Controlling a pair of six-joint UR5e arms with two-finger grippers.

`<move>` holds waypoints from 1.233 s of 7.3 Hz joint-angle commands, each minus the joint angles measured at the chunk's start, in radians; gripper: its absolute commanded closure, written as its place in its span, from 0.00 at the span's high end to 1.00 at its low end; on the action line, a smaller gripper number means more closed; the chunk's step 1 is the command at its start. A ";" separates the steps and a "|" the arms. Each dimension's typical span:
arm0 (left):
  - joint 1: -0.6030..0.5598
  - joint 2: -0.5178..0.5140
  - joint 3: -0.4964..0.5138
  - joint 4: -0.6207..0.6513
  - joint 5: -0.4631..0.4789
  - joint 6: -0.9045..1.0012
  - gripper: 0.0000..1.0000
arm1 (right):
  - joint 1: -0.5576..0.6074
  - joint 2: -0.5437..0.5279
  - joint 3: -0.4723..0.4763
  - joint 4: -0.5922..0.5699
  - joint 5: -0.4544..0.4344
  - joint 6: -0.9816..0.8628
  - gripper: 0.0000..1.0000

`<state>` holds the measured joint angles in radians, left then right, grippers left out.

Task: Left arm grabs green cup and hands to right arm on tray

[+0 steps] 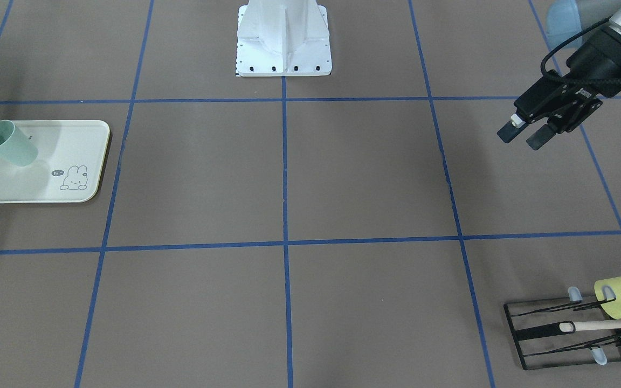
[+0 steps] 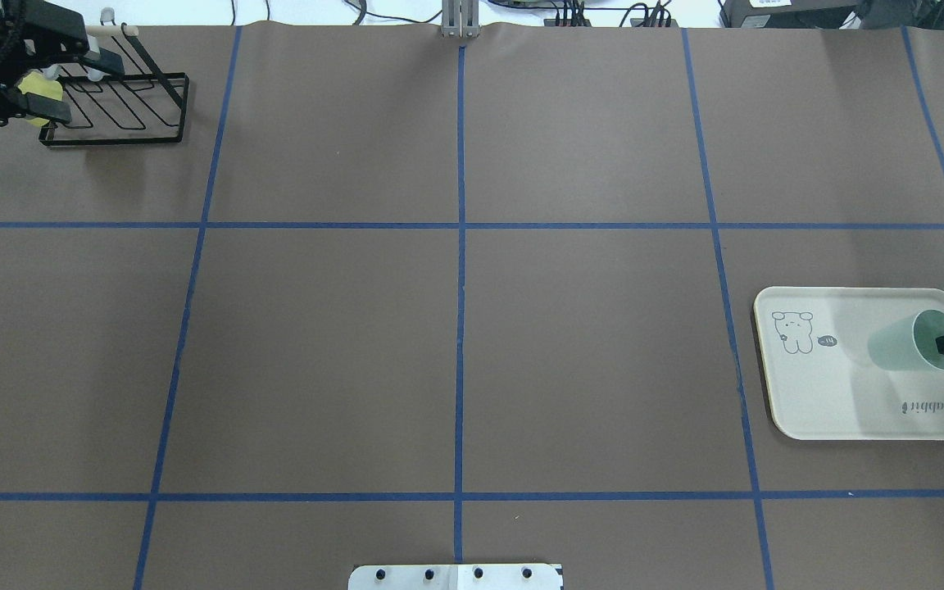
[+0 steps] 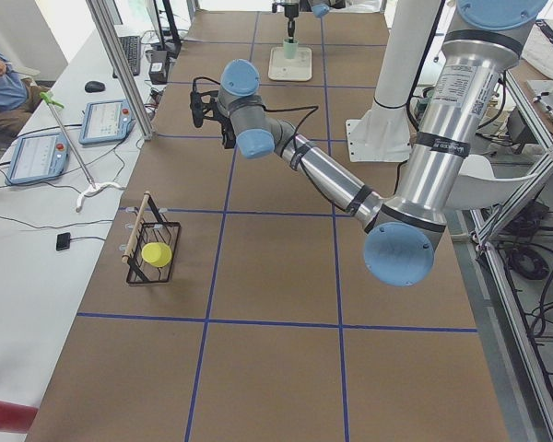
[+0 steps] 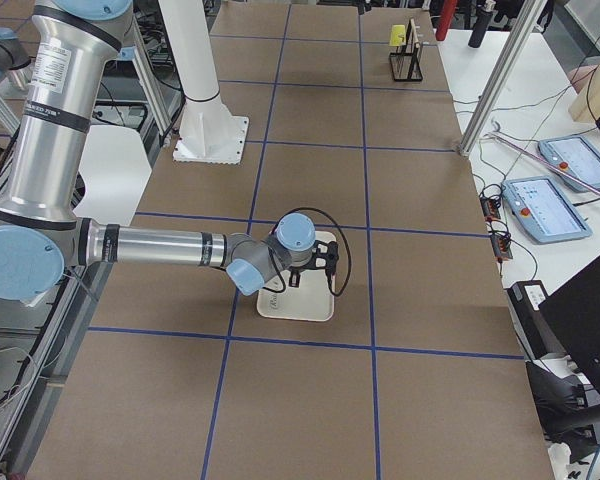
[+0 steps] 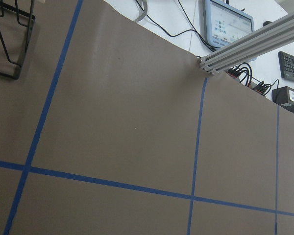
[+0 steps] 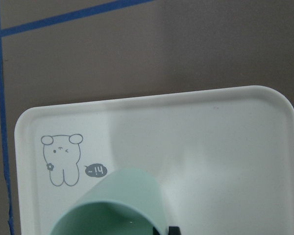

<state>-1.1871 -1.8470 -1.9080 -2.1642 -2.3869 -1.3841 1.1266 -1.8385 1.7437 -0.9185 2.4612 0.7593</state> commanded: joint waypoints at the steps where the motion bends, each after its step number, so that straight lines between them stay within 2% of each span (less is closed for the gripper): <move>1: 0.001 0.026 -0.019 0.000 0.012 0.000 1.00 | -0.036 0.015 0.054 -0.234 -0.016 -0.207 0.00; 2: 0.004 0.035 -0.029 0.000 0.020 -0.001 1.00 | -0.047 0.016 0.059 -0.302 -0.039 -0.263 0.00; 4: 0.006 0.040 -0.034 0.000 0.020 -0.001 1.00 | -0.059 0.016 0.054 -0.309 -0.048 -0.265 0.00; 5: 0.007 0.038 -0.034 0.000 0.020 -0.001 1.00 | -0.070 0.019 0.054 -0.318 -0.068 -0.265 0.33; 6: 0.007 0.035 -0.036 0.000 0.020 -0.001 1.00 | -0.068 0.024 0.057 -0.328 -0.071 -0.265 0.71; 7: 0.007 0.034 -0.036 0.001 0.020 -0.003 1.00 | -0.045 0.024 0.069 -0.329 -0.067 -0.267 1.00; 9: 0.007 0.031 -0.036 0.001 0.018 -0.001 1.00 | 0.004 0.013 0.153 -0.333 -0.053 -0.270 1.00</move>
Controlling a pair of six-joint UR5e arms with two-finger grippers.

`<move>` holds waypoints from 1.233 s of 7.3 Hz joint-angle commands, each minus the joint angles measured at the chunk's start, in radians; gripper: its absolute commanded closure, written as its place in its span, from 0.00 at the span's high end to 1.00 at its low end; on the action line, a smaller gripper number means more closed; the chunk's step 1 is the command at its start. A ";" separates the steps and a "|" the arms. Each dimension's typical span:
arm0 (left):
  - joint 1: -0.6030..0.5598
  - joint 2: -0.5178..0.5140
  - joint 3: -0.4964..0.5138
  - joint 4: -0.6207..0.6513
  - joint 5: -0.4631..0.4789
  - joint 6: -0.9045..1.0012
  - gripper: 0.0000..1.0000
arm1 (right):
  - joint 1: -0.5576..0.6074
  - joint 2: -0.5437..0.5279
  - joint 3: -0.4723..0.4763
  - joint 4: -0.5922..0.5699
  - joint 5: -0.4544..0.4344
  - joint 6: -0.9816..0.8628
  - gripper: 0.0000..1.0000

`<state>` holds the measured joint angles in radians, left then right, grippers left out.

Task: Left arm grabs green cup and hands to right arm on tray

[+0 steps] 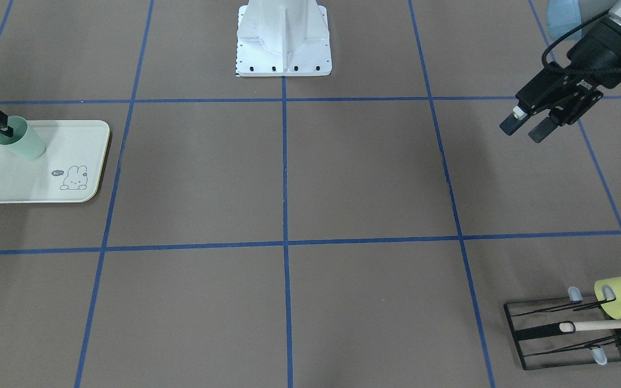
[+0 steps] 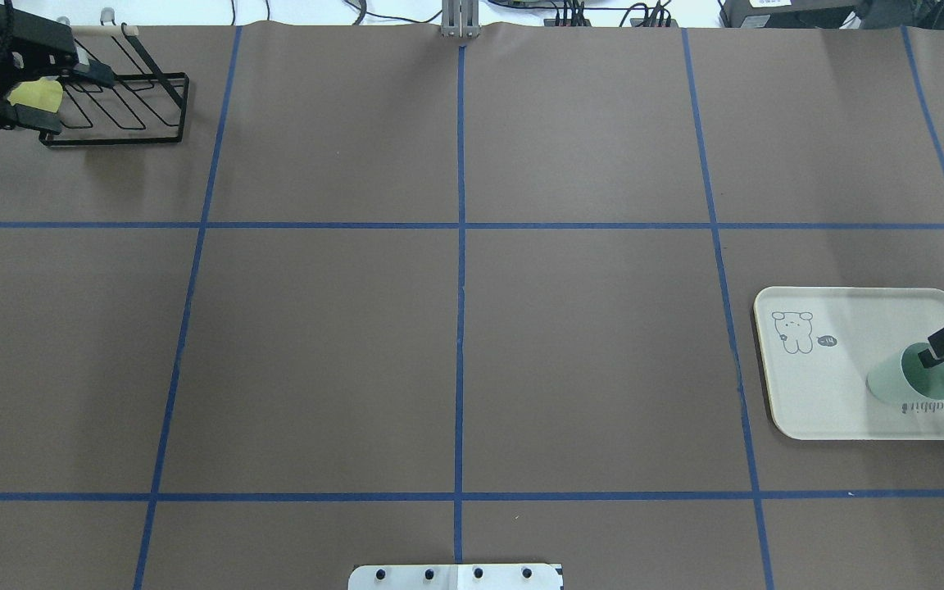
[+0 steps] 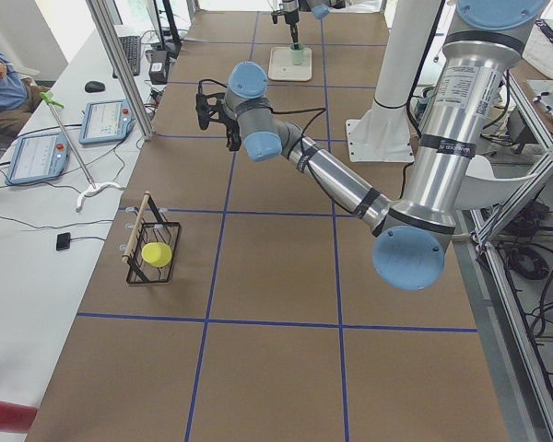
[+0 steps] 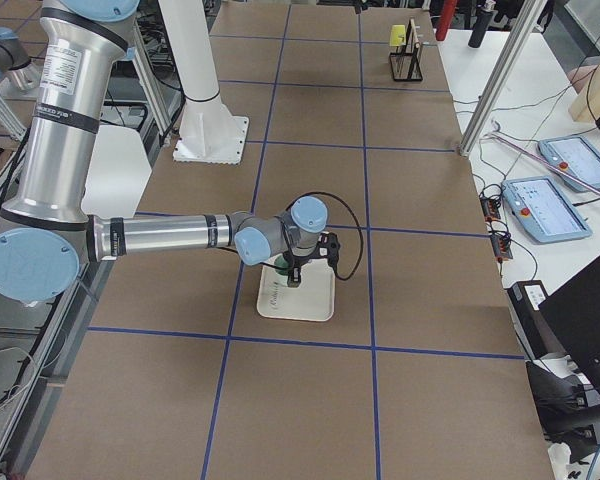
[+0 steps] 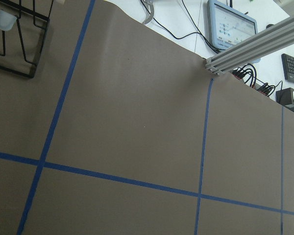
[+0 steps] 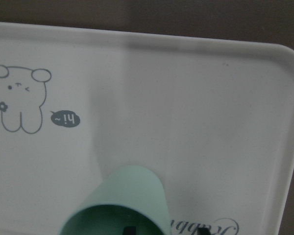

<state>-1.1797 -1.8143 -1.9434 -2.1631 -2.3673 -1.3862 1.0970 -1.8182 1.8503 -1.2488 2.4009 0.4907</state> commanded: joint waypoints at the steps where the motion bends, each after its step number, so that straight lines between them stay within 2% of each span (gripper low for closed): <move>1: 0.000 0.006 0.000 0.000 0.000 0.006 1.00 | 0.070 -0.015 0.079 -0.003 0.007 -0.001 1.00; 2: -0.001 0.015 0.001 0.000 0.000 0.077 1.00 | 0.107 -0.027 0.111 -0.004 0.009 -0.001 1.00; 4: -0.033 0.120 0.007 0.011 0.000 0.320 1.00 | 0.197 -0.030 0.148 -0.003 0.032 -0.009 1.00; 7: -0.138 0.382 0.015 0.032 0.000 0.777 1.00 | 0.309 -0.032 0.144 -0.018 0.058 -0.083 1.00; 9: -0.188 0.524 0.020 0.147 0.000 1.073 1.00 | 0.383 -0.032 0.144 -0.099 0.058 -0.224 1.00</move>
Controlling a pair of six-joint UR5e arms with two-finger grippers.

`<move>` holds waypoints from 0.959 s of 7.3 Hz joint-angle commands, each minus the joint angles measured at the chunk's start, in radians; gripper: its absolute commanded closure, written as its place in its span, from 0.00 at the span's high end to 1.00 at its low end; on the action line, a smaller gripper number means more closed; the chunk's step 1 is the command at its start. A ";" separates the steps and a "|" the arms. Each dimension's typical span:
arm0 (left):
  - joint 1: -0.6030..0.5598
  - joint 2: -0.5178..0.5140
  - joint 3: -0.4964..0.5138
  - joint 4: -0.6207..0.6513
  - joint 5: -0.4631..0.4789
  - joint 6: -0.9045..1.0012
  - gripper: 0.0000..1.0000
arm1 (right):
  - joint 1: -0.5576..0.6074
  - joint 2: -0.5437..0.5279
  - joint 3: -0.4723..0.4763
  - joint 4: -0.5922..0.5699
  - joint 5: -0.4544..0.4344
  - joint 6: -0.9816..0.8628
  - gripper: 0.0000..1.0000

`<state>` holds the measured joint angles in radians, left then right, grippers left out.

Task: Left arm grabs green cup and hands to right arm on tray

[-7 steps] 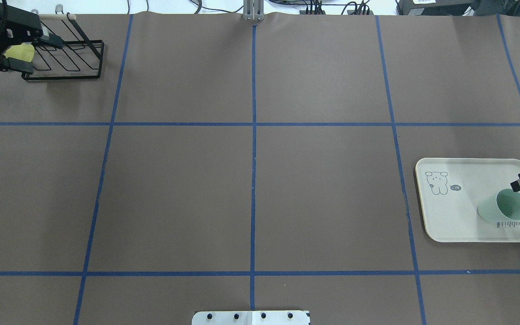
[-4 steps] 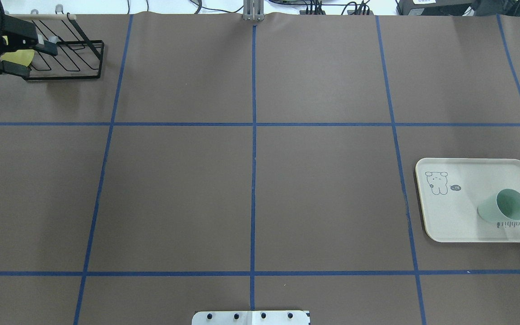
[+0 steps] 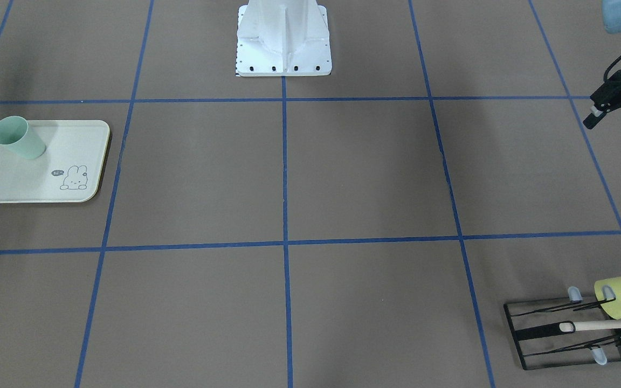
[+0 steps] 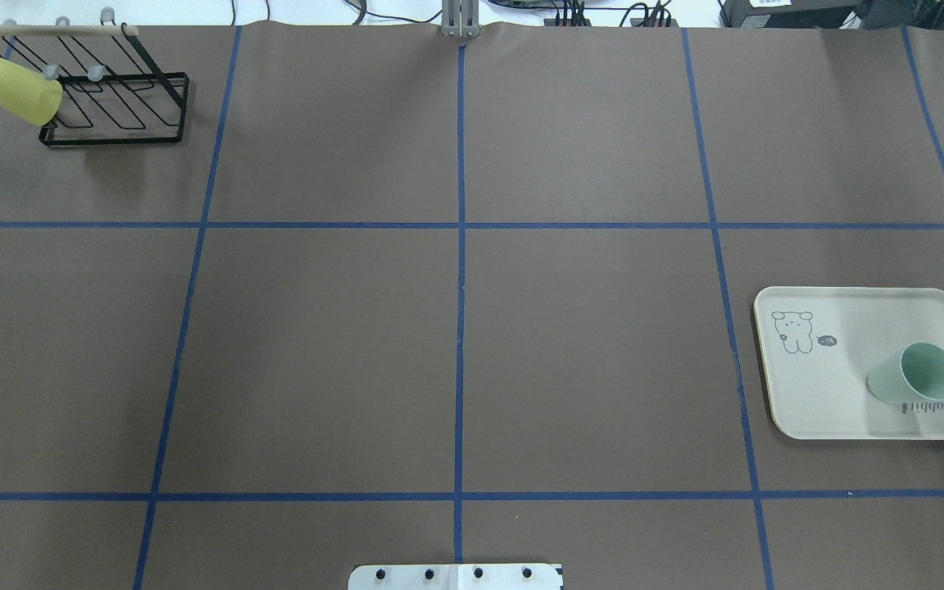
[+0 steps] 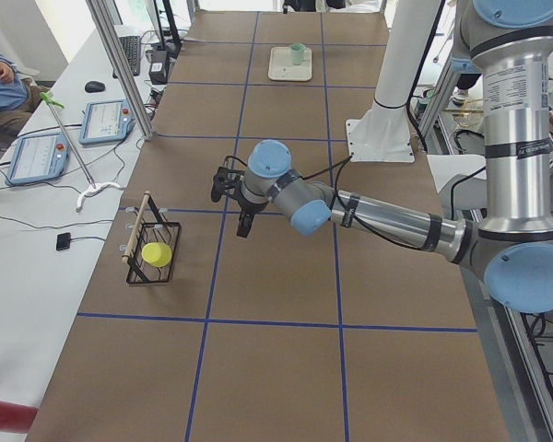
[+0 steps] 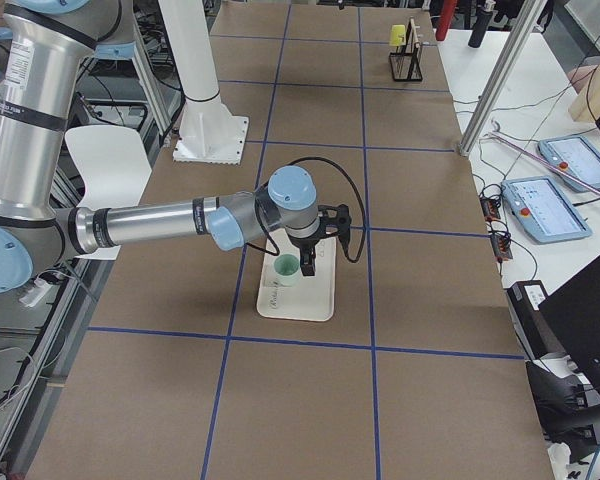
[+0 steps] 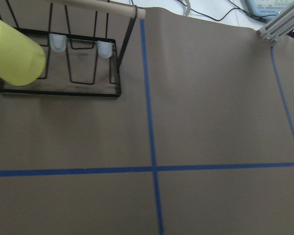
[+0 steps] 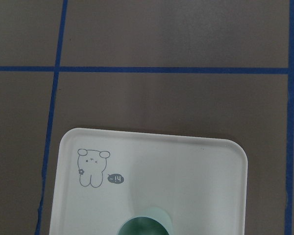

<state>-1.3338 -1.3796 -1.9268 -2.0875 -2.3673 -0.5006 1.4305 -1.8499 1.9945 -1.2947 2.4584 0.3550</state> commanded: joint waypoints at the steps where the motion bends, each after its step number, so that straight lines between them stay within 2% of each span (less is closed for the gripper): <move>1: -0.074 0.096 0.003 0.201 -0.001 0.247 1.00 | 0.092 0.001 0.004 -0.108 0.001 -0.175 1.00; 2: -0.083 0.100 0.006 0.295 -0.001 0.307 1.00 | 0.109 -0.006 0.006 -0.118 -0.001 -0.218 1.00; 4: -0.119 0.140 0.037 0.300 -0.003 0.386 1.00 | 0.090 -0.003 0.003 -0.118 -0.015 -0.229 1.00; 5: -0.212 0.130 0.087 0.303 -0.024 0.396 1.00 | 0.070 0.000 -0.003 -0.123 -0.031 -0.228 1.00; 6: -0.260 0.098 0.109 0.357 -0.089 0.395 1.00 | 0.041 0.020 -0.002 -0.161 -0.074 -0.229 1.00; 7: -0.258 0.050 0.107 0.442 -0.096 0.396 1.00 | 0.010 0.067 0.003 -0.234 -0.090 -0.229 1.00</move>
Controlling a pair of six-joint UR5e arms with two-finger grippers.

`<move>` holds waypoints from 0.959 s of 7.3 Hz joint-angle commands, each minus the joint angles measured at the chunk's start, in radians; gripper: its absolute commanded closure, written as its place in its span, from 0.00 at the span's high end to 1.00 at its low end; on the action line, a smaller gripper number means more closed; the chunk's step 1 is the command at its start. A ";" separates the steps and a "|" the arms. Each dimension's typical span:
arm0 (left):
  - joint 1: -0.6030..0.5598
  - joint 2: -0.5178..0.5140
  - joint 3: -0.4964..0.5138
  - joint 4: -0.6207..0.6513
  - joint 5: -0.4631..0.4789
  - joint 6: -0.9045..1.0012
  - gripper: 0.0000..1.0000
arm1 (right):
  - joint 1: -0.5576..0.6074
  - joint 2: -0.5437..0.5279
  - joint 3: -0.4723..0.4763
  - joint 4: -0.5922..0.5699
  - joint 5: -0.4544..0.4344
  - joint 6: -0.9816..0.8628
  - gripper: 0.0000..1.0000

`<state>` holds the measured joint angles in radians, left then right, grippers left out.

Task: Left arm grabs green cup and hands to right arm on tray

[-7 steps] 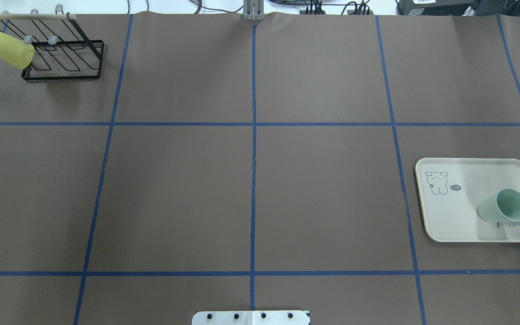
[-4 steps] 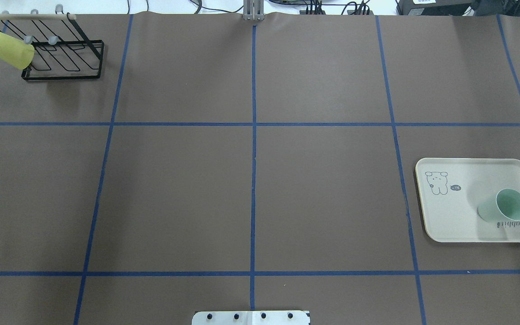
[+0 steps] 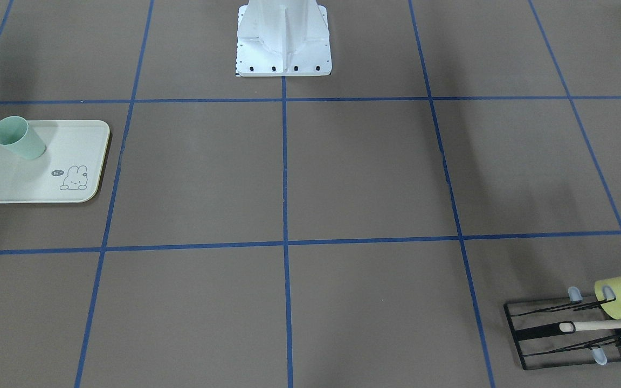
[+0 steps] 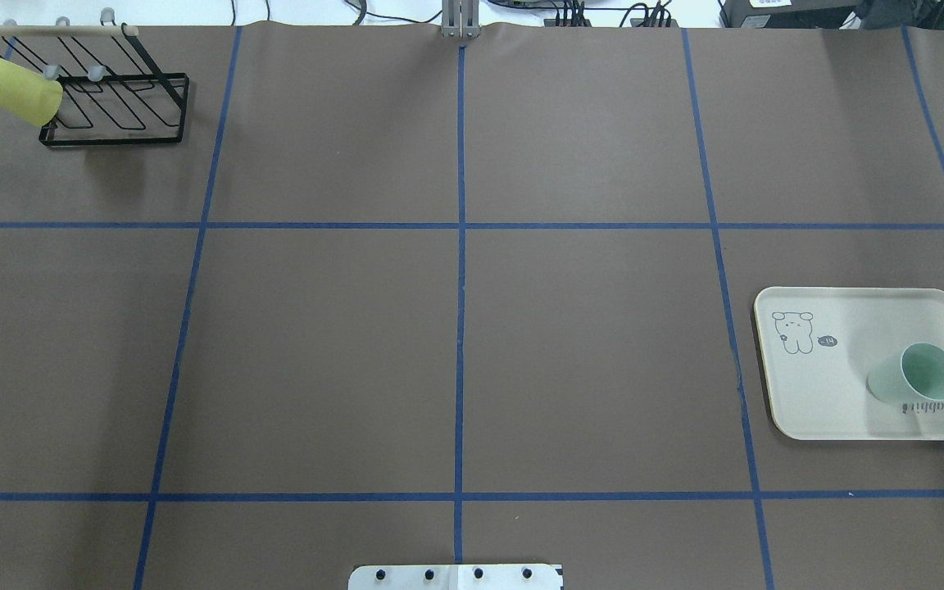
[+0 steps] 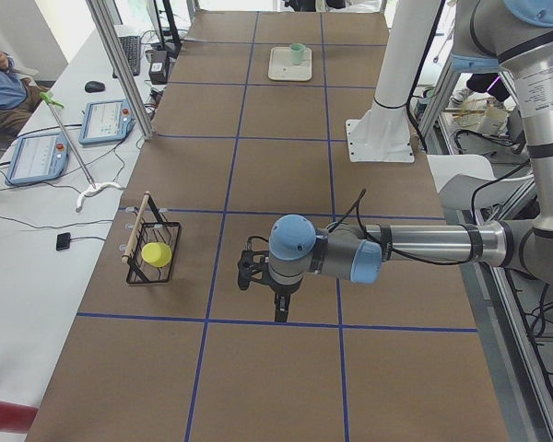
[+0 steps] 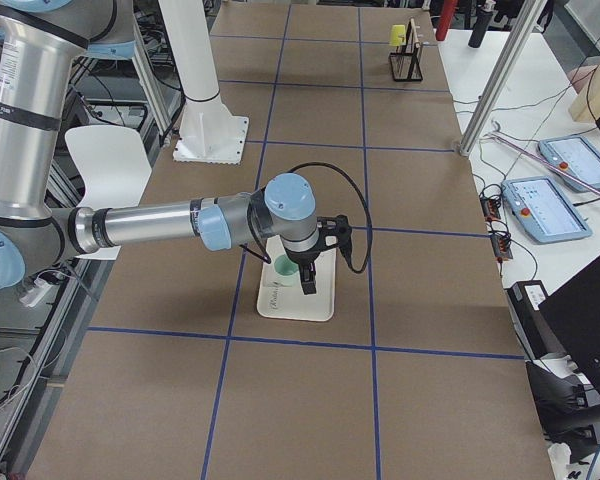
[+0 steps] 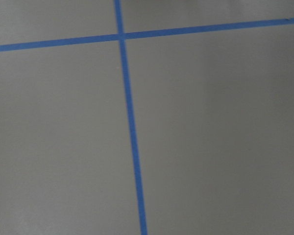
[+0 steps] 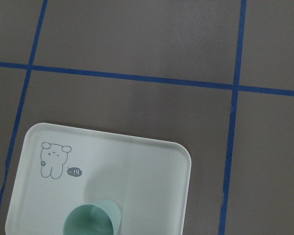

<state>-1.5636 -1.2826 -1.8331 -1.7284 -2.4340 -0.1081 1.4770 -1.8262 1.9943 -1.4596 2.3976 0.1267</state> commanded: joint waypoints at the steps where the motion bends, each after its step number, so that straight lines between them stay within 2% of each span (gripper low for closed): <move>1: -0.023 -0.052 0.012 0.125 -0.027 0.030 1.00 | -0.023 0.073 0.008 -0.132 -0.029 -0.002 1.00; 3: -0.042 -0.052 -0.012 0.122 -0.004 0.102 1.00 | 0.003 0.099 0.000 -0.140 -0.050 -0.002 1.00; 5: -0.052 -0.033 -0.024 0.121 0.006 0.100 1.00 | -0.046 0.123 -0.006 -0.142 -0.148 -0.002 1.00; 7: -0.046 -0.035 -0.052 0.131 0.006 0.097 1.00 | -0.052 0.133 -0.026 -0.174 -0.135 -0.001 1.00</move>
<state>-1.6125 -1.3170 -1.8740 -1.6019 -2.4286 -0.0100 1.4332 -1.7027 1.9817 -1.6080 2.2626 0.1247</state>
